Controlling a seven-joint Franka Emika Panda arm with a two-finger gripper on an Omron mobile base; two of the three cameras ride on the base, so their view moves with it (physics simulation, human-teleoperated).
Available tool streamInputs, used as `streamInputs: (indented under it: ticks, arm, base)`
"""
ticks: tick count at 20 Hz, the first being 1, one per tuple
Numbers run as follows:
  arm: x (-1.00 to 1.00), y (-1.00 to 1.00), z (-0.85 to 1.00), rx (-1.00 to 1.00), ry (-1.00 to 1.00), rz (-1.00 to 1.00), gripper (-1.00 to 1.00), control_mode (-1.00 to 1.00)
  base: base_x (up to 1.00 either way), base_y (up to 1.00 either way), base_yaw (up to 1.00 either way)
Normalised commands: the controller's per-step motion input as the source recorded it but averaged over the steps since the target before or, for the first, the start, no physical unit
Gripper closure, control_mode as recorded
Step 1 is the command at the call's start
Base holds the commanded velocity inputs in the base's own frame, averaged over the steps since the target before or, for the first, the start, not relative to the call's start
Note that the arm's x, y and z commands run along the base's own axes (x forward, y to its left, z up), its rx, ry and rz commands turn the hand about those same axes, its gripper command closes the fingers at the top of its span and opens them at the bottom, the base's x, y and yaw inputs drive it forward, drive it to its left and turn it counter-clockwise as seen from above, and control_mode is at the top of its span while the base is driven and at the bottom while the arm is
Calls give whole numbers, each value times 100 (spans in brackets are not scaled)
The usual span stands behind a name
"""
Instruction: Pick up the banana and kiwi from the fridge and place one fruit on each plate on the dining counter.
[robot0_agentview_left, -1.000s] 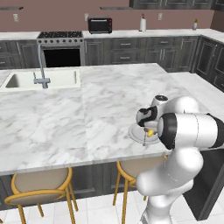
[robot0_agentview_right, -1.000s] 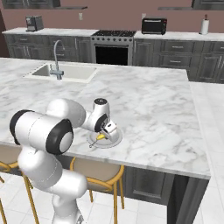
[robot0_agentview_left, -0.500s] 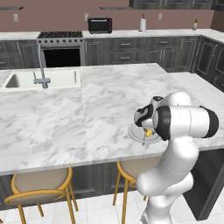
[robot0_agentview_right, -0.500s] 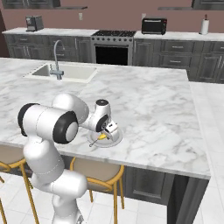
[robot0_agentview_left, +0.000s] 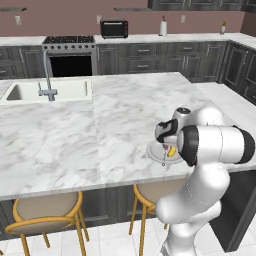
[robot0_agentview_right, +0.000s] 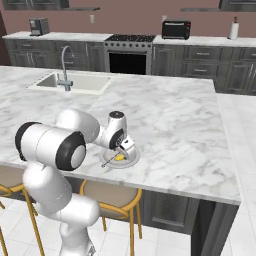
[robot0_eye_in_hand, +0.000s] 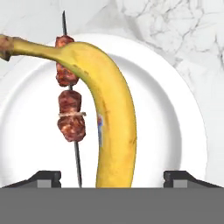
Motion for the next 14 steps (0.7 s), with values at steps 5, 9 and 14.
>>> streamInputs:
  ticks: [5,9,14]
  arm:
    - [-21,0,50,0,0,0,-100,-100]
    - [-51,0,66,0,0,0,-100,-100]
    - [-69,0,72,0,0,0,-100,-100]
  base:
    - [0,0,0]
    - [0,0,0]
    - [0,0,0]
